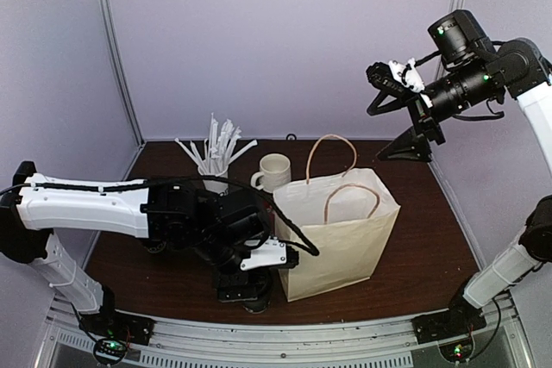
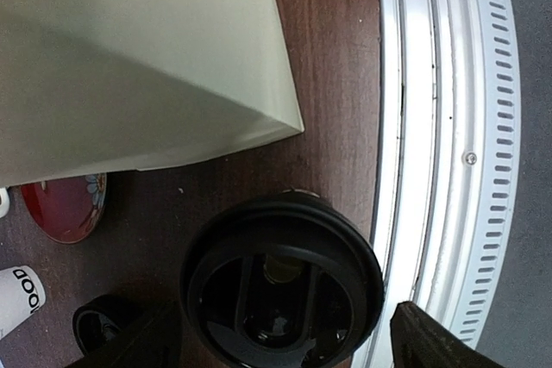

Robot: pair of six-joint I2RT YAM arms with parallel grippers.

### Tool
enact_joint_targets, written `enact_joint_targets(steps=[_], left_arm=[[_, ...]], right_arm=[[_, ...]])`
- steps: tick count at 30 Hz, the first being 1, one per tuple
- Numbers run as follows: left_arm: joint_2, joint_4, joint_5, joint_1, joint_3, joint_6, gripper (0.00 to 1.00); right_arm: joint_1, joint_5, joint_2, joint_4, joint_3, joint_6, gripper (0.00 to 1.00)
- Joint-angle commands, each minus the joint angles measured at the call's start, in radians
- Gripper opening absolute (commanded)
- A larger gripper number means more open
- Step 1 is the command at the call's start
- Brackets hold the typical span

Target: Pack the takeout coffee

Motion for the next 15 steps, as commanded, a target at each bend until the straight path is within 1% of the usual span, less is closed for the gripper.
enact_joint_targets(steps=[1, 6, 10, 12, 14, 15], left_arm=[[0.03, 0.026, 0.003, 0.003, -0.001, 0.032, 0.86], [0.041, 0.029, 0.0, 0.015, -0.009, 0.036, 0.81], [0.044, 0.024, 0.034, 0.032, -0.012, 0.036, 0.73], [0.046, 0.018, 0.075, 0.036, -0.01, 0.036, 0.71], [0.045, 0.013, 0.077, 0.039, -0.009, 0.035, 0.72], [0.045, 0.014, 0.064, 0.04, -0.01, 0.032, 0.74]], right_arm=[[-0.012, -0.033, -0.015, 0.032, -0.02, 0.017, 0.99], [-0.013, -0.039, -0.012, 0.036, -0.035, 0.017, 0.99], [-0.013, -0.039, -0.014, 0.043, -0.05, 0.017, 0.99], [-0.013, -0.042, -0.015, 0.046, -0.059, 0.018, 0.99], [-0.014, -0.043, -0.015, 0.049, -0.067, 0.017, 0.99], [-0.014, -0.044, -0.015, 0.049, -0.069, 0.017, 0.99]])
